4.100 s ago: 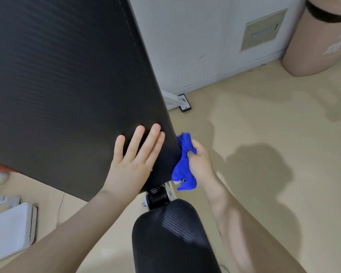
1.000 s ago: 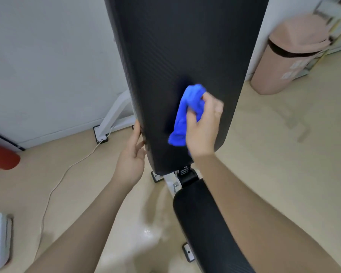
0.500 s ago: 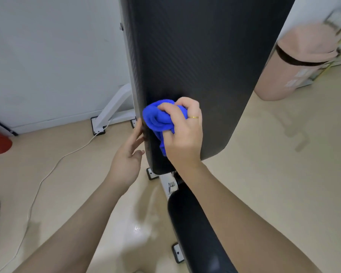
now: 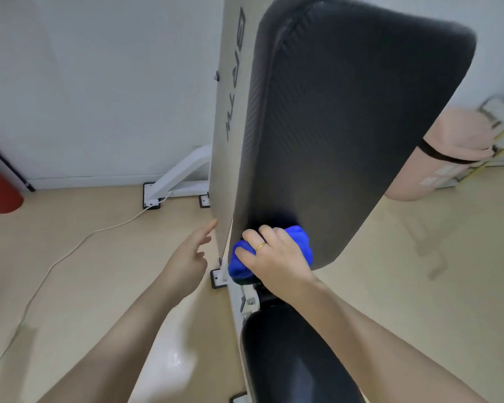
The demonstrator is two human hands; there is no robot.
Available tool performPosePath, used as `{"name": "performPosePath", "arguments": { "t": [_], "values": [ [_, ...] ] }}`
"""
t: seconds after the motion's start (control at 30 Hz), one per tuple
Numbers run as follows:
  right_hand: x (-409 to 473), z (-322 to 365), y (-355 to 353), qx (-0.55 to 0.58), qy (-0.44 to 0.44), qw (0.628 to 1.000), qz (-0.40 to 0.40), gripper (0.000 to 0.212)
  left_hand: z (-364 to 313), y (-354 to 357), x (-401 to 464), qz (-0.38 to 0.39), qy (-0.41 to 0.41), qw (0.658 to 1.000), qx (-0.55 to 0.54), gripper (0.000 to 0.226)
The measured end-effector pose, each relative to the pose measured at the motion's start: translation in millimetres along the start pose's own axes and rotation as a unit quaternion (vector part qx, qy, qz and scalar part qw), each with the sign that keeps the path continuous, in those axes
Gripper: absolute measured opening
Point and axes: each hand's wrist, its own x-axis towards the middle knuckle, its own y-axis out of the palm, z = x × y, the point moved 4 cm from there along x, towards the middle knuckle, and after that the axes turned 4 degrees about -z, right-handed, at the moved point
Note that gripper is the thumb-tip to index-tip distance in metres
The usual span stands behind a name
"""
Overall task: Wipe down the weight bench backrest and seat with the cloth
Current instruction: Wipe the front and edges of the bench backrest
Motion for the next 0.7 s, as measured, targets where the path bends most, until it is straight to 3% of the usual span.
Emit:
{"name": "performPosePath", "arguments": {
  "t": [0.13,0.23,0.3,0.43,0.5,0.6,0.7],
  "values": [
    [55,-33,-78,-0.058,0.002,0.987,-0.152,0.029,-18,-20,-4,-0.005,0.044,0.999,0.011,0.074],
    [105,-55,-129,-0.064,0.082,0.975,-0.195,0.028,-41,-35,-3,-0.029,0.067,0.997,0.013,0.064],
    [125,-54,-138,-0.084,0.113,0.980,-0.142,0.035,-55,-43,-1,-0.062,0.081,0.995,-0.006,0.058],
    [94,-1,-77,-0.204,-0.018,0.969,0.136,0.036,-55,-59,-2,-0.090,0.097,0.991,-0.033,0.054],
    [70,18,-52,-0.190,-0.054,0.957,0.213,0.034,-43,-63,-6,-0.098,0.080,0.991,-0.032,0.054],
    [74,13,-56,-0.154,-0.079,0.963,0.206,0.038,-31,-63,-12,-0.100,0.052,0.993,-0.034,0.049],
    [97,-20,-92,-0.141,-0.069,0.981,0.117,0.050,-36,-60,-16,-0.103,0.058,0.993,-0.032,0.048]
  ]
}}
